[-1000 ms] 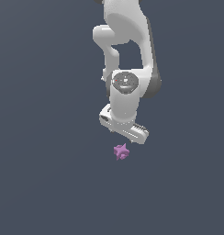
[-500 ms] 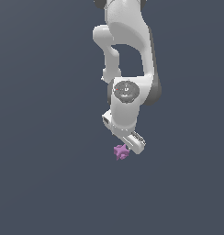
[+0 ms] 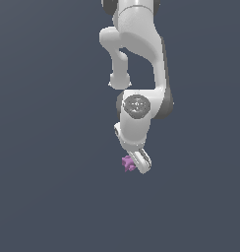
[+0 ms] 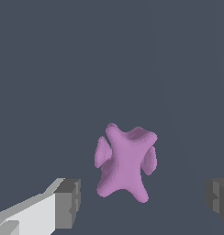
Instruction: Pick up the object and move it to a goal position.
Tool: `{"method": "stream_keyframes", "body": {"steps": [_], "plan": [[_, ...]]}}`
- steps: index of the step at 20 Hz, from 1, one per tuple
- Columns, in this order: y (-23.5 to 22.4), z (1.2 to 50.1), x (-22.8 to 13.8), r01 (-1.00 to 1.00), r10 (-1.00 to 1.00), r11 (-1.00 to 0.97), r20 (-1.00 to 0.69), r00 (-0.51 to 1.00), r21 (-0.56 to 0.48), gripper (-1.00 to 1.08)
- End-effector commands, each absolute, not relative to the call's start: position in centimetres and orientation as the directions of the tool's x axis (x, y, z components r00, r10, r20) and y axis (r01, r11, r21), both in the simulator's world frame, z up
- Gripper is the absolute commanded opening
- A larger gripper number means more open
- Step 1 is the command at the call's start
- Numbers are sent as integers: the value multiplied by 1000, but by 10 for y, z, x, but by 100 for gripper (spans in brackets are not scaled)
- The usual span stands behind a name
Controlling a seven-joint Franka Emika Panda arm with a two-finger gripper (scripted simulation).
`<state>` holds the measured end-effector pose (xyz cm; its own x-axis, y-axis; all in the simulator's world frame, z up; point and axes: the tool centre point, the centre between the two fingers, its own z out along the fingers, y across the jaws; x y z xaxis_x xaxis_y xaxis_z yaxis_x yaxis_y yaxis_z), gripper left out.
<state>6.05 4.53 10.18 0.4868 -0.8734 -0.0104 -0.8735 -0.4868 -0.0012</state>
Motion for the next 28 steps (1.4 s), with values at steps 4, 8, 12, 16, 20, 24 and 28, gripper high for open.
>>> {"method": "stream_keyframes", "body": {"steps": [4, 8, 12, 16, 20, 24, 28], "plan": [[46, 96, 65, -914, -914, -406, -4, 406, 0, 100], [46, 93, 66, -928, -928, -372, -1, 372, 0, 100], [46, 92, 67, -934, -934, -357, 0, 357, 0, 100], [46, 90, 67, -933, -933, -361, 0, 361, 0, 100], [46, 78, 67, -933, -933, -360, 0, 360, 0, 100], [46, 55, 66, -934, -934, -357, 0, 357, 0, 100], [46, 42, 66, -934, -934, -356, 0, 356, 0, 100]]}}
